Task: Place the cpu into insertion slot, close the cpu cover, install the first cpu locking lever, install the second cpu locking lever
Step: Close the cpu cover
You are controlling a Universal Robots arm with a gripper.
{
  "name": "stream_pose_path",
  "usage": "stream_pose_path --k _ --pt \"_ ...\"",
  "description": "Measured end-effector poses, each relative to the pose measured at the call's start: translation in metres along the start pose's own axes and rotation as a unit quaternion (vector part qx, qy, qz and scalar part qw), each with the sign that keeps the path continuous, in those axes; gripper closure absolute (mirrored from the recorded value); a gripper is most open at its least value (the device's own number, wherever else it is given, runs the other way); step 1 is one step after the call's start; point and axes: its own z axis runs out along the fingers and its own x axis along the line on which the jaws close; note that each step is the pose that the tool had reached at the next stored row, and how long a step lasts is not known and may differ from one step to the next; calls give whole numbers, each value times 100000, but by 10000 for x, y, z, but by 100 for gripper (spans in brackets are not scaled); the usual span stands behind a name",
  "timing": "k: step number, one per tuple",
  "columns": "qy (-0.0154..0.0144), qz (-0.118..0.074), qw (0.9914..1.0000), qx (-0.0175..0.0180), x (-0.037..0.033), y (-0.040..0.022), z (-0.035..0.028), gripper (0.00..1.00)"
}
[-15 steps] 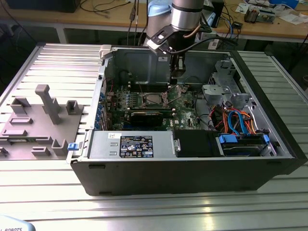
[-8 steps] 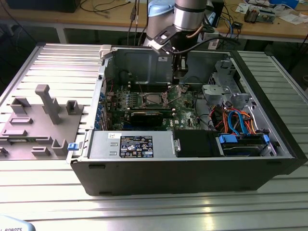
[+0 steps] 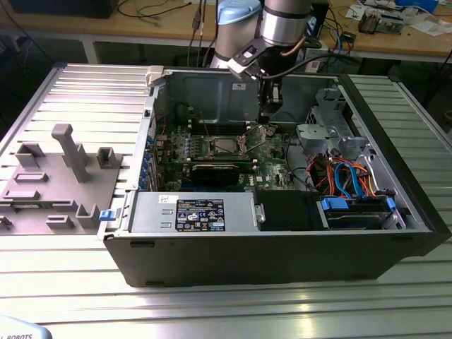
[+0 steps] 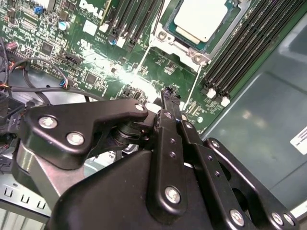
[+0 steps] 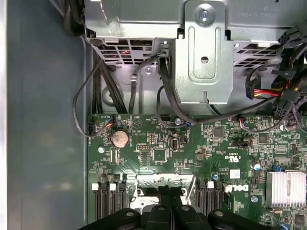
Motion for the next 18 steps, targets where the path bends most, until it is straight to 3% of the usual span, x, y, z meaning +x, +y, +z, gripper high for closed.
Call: stream_pose_path --k 18 --pt "0 -1 100000 2 -1 209 -3 89"
